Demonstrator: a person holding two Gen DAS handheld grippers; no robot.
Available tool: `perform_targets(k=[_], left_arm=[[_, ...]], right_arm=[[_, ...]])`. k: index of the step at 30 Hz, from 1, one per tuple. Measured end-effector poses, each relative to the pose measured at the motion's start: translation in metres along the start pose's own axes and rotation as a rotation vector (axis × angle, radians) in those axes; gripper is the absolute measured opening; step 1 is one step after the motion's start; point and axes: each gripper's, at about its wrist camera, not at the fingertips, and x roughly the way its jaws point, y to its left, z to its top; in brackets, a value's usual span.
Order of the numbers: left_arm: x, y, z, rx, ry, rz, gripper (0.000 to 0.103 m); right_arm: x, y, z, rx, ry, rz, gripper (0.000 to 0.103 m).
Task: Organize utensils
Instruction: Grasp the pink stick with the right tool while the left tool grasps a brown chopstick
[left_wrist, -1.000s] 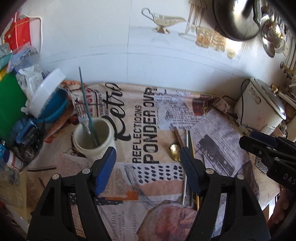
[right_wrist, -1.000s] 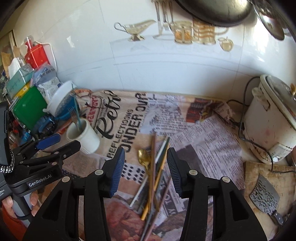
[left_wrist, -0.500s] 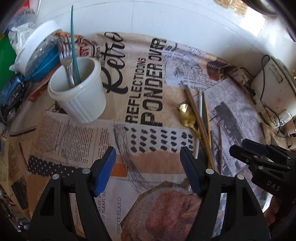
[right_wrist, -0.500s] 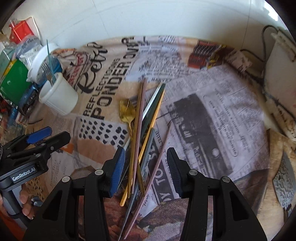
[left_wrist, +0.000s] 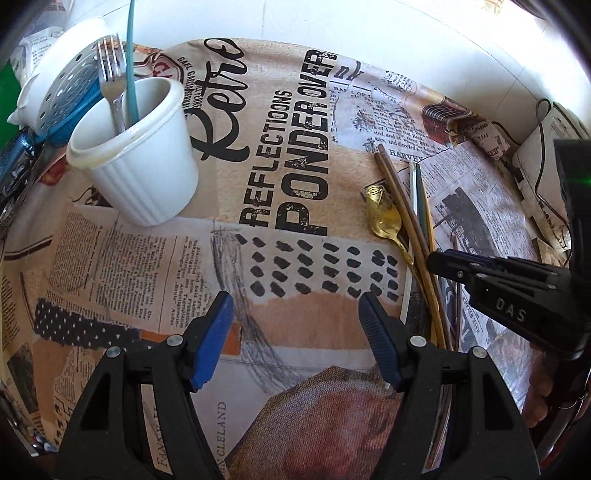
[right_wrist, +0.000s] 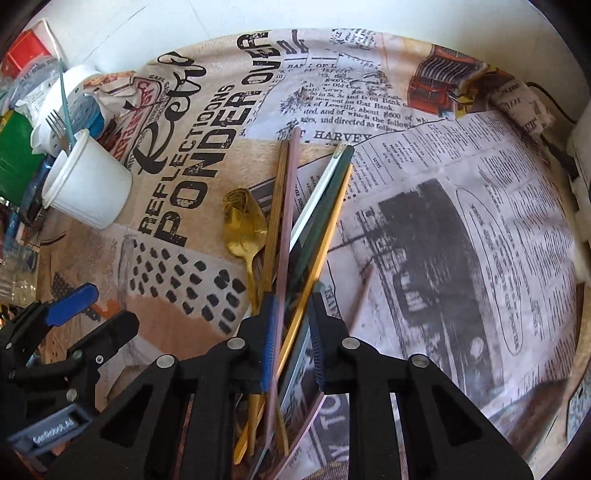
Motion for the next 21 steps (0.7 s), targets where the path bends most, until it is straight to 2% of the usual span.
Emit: perform_targets(k=[4, 6, 12, 21], left_arm=[[0.003, -0.002, 0.003, 0.000, 0.000, -0.006, 0.065], [0.004, -0.003, 0.005, -0.005, 0.006, -0.019, 0.063], [0.007, -0.013, 0.015, 0.001, 0.014, -0.075, 0.049], [0.025, -0.046, 0.045, 0.032, 0.068, -0.231, 0.028]], right_arm=[[0.002, -0.001, 0.007, -0.017, 0.001, -0.009, 0.013], [0.006, 0.001, 0.011, -0.029, 0.009, -0.021, 0.006], [0.005, -0.001, 0.015, -0.012, 0.005, -0.015, 0.006], [-0.024, -0.028, -0.007, 0.040, -0.010, -0.002, 0.006]])
